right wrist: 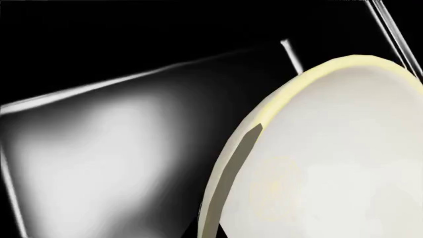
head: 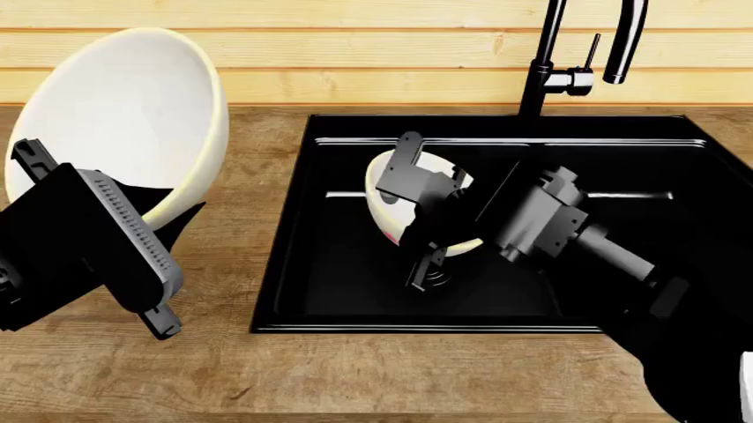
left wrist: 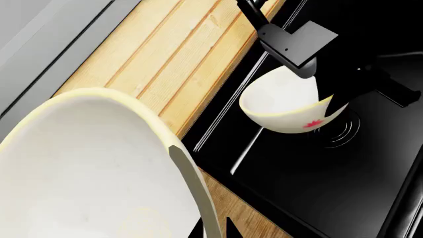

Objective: Stack the bowls in the sink.

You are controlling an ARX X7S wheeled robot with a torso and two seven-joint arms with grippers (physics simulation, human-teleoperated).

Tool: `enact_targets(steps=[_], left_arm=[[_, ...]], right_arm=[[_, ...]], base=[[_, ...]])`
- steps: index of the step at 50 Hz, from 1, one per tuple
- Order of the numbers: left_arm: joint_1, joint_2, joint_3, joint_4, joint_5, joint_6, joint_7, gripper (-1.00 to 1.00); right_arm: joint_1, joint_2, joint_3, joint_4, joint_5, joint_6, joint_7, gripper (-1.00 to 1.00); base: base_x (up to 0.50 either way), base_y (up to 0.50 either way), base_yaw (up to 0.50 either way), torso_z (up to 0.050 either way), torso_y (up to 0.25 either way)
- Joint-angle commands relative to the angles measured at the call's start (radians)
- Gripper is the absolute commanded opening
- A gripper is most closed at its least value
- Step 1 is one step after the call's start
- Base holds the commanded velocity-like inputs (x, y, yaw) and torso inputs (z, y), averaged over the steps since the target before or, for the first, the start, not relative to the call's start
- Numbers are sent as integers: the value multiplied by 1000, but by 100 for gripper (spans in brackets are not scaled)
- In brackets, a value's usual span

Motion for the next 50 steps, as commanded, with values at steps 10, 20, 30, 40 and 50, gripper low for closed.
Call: enact_targets(steps=[10,20,30,40,50], left_arm=[[2,-4,-10,-2,12,8,-12,-100],[0,-1,-6,-4,14,7,-11,-100],[5,-2,-3,-9,19,10,-10,-100],[6,-1,1,-12,22,11,-9,-100],[15,-3,-2,-13,22,16,-13,-100]], right_arm=[[-54,-85,0,179,-43,-89,-55,-100],[-73,-105,1,219,-49,-110,-68,-100],[-93,-135,0,288,-60,-145,-91,-100],[-110,-167,-1,359,-74,-182,-118,-100],[-124,-197,-1,421,-88,-209,-141,-100]], base=[[0,0,0,0,1],[0,0,0,0,0],[0,0,0,0,1],[0,0,0,0,0],[0,0,0,0,0]])
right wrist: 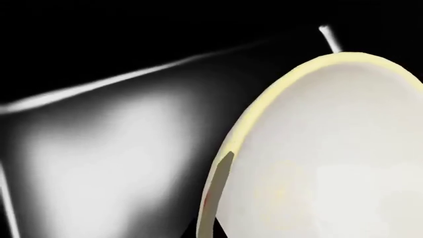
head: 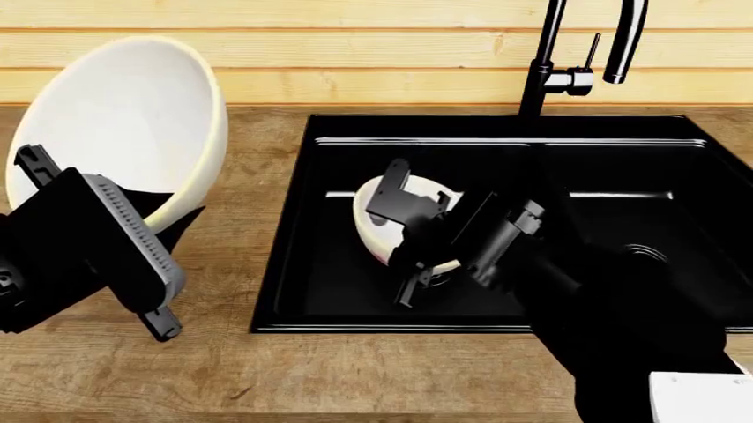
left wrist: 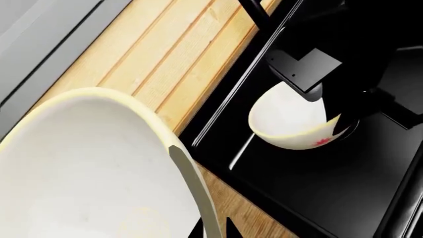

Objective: Stack the bowls in the sink.

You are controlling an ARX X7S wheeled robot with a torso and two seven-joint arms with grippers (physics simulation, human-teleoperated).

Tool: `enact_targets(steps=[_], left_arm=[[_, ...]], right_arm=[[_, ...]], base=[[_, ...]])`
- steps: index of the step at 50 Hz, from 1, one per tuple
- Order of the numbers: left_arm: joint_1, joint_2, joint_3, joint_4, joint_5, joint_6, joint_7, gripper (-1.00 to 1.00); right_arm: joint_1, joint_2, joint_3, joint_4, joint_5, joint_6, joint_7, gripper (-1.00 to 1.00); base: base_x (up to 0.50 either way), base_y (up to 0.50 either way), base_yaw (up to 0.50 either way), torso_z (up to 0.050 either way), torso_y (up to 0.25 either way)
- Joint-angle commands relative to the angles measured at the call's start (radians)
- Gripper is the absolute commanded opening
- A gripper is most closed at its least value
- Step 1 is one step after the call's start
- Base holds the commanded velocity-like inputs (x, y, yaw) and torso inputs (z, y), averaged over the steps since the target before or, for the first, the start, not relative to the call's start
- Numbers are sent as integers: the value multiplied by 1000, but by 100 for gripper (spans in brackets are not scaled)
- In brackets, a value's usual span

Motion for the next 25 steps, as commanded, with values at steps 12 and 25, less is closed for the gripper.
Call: enact_targets(steps=[12,25], left_arm=[[-2,-2,-9,0,12,9,-10,-100],[-4,2,-4,-3,18,11,-6,-100]], right_arm=[[-7,-19,-1,50,-28,-21,-21,100],[1,1,3,8,-27,0,-14,100]], base=[[0,0,0,0,0],[0,0,0,1,1]])
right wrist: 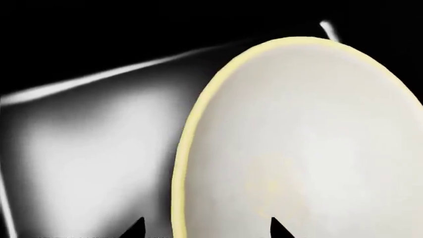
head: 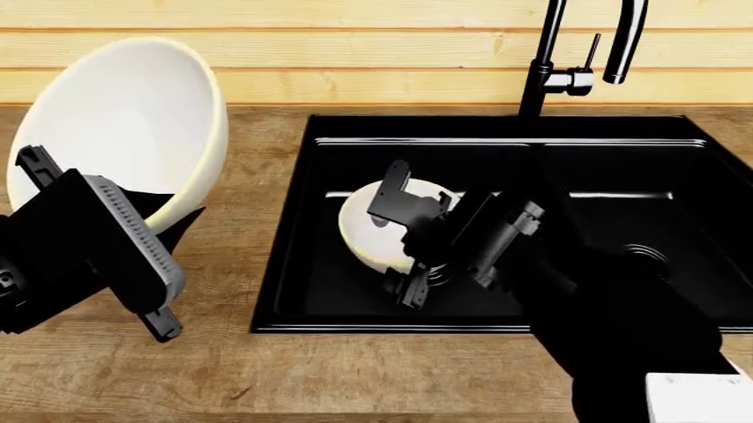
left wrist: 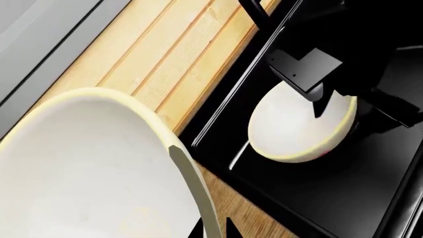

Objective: Stack the bowls in the sink.

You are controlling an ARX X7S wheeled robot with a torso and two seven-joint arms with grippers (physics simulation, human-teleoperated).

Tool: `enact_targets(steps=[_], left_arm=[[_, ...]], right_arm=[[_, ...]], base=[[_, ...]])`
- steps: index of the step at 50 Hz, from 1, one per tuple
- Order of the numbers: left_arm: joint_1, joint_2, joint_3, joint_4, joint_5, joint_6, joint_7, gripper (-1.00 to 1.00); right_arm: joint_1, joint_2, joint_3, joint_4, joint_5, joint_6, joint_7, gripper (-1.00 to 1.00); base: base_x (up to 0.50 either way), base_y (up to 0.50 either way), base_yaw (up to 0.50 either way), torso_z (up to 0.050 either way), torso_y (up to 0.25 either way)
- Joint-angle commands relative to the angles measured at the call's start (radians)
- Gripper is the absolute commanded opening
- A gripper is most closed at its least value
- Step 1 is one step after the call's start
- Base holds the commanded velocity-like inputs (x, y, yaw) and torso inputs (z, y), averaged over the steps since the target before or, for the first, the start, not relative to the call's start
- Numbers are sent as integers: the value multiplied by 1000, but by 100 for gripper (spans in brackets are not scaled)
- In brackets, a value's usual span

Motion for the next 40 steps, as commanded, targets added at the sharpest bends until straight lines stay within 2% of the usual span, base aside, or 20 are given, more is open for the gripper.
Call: enact_targets(steps=[1,7,17,32,40], left_arm=[[-8,1,-6,-1,13,6,-6,-100],[-18,5,-2,-3,17,1,-2,-100],[-69,37,31,-17,43,-13,21,-100],[-229,171,166,-129,161,6,116,-100],[-348,282,265,-253,233,40,202,-100]], right_arm=[[6,10,2,-16,-3,9,0,100],[46,34,15,-72,9,37,12,100],[131,180,63,-349,72,150,109,100],[196,514,200,-890,250,322,354,100],[172,700,282,-1128,365,365,511,100]], base=[[0,0,0,0,0],[0,0,0,0,0],[0,0,0,0,0],[0,0,0,0,1],[0,0,0,0,0]])
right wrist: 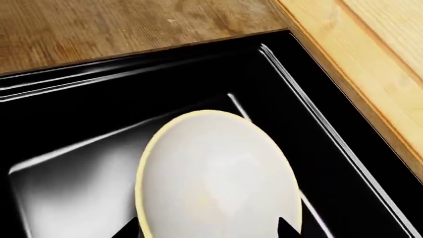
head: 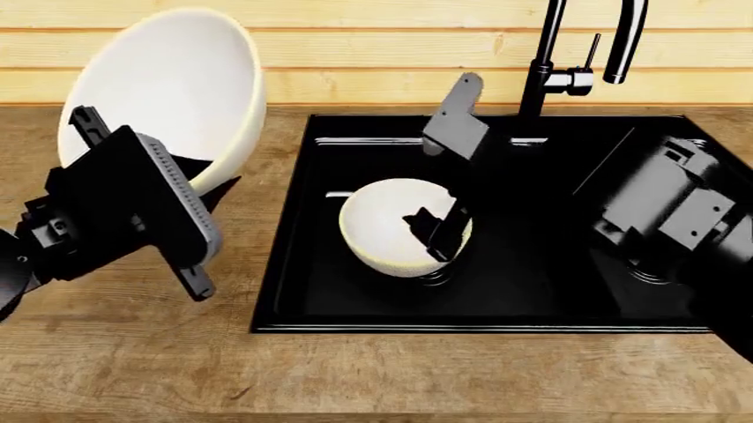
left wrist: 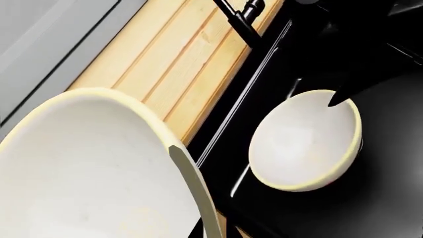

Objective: Stack the bowls in the sink.

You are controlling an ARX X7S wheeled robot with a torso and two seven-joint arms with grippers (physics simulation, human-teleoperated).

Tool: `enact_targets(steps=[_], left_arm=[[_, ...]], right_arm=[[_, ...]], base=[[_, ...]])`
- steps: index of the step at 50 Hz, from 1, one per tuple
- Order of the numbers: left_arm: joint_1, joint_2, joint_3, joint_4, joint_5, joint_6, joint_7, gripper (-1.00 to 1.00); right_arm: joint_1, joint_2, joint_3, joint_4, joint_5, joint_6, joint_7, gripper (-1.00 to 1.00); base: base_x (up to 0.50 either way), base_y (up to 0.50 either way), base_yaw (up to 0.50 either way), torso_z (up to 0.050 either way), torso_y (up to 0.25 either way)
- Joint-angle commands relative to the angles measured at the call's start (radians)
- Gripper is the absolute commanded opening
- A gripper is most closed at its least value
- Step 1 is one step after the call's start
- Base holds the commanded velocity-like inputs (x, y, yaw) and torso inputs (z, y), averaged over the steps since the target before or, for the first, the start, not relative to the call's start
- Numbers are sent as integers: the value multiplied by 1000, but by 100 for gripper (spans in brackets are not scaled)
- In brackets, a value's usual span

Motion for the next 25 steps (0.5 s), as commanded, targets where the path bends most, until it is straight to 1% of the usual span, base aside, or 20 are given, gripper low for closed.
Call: enact_targets(steps=[1,6,12,17,25], left_arm=[[-155,136,115,-143,101,38,96,-100],[-234,232,185,-262,148,78,156,-100],[-307,330,251,-395,185,124,219,-100],[-355,425,308,-538,224,195,266,-100],[-402,550,371,-736,263,294,318,-100]], right_arm=[[-7,252,109,-343,149,76,201,100],[-39,384,156,-481,228,77,294,100],[-84,514,195,-598,296,46,374,100],[-127,630,218,-683,345,6,432,100],[-177,762,234,-757,389,-53,484,100]], base=[[0,0,0,0,0],[0,0,0,0,0],[0,0,0,0,0],[0,0,0,0,2],[0,0,0,0,0]])
